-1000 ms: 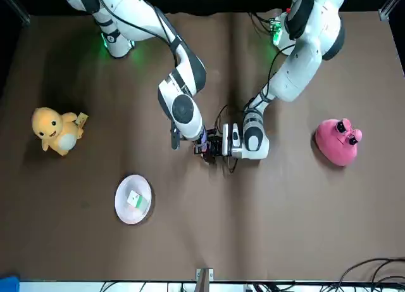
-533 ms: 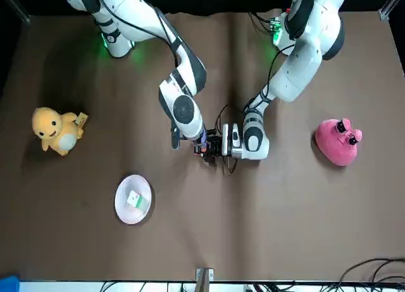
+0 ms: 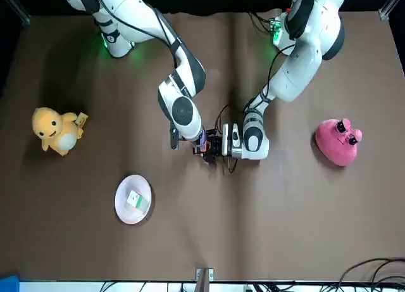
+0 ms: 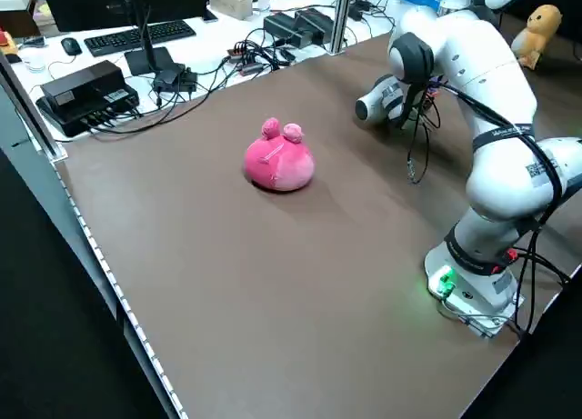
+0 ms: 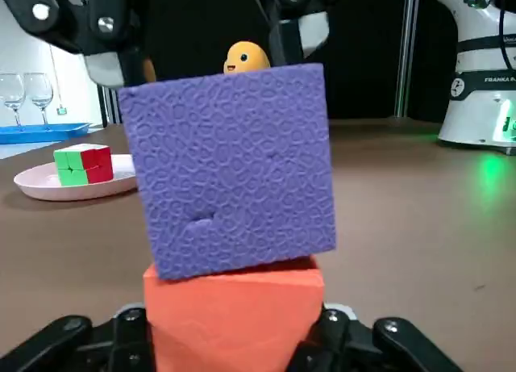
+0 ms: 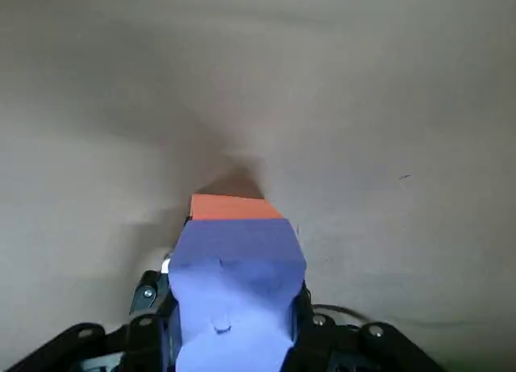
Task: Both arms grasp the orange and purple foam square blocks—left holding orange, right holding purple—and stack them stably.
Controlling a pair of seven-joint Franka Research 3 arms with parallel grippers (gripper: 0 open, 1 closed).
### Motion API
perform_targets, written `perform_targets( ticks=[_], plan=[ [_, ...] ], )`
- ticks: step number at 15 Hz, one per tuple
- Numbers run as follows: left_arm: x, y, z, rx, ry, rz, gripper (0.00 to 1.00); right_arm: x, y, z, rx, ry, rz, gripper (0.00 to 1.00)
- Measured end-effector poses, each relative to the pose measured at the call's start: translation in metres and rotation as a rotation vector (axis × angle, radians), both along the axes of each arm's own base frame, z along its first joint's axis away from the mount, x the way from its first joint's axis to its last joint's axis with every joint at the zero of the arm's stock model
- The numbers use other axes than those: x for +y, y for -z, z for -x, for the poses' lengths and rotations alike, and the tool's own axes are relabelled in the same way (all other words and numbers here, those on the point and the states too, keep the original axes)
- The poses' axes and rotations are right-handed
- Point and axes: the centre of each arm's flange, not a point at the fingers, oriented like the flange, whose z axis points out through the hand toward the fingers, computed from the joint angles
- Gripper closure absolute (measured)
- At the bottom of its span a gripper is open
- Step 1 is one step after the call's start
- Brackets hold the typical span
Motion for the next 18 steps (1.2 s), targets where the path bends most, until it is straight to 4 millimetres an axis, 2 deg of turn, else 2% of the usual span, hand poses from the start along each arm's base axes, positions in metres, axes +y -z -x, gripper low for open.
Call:
perform_targets(
  ticks=[18],
  plan=[
    [0.0,-0.0002,-0.0004,-0.01,0.003,-0.001,0.4,0.0007,0.0004,0.0005,0.004,0.051,0.005,0.46]
  ],
)
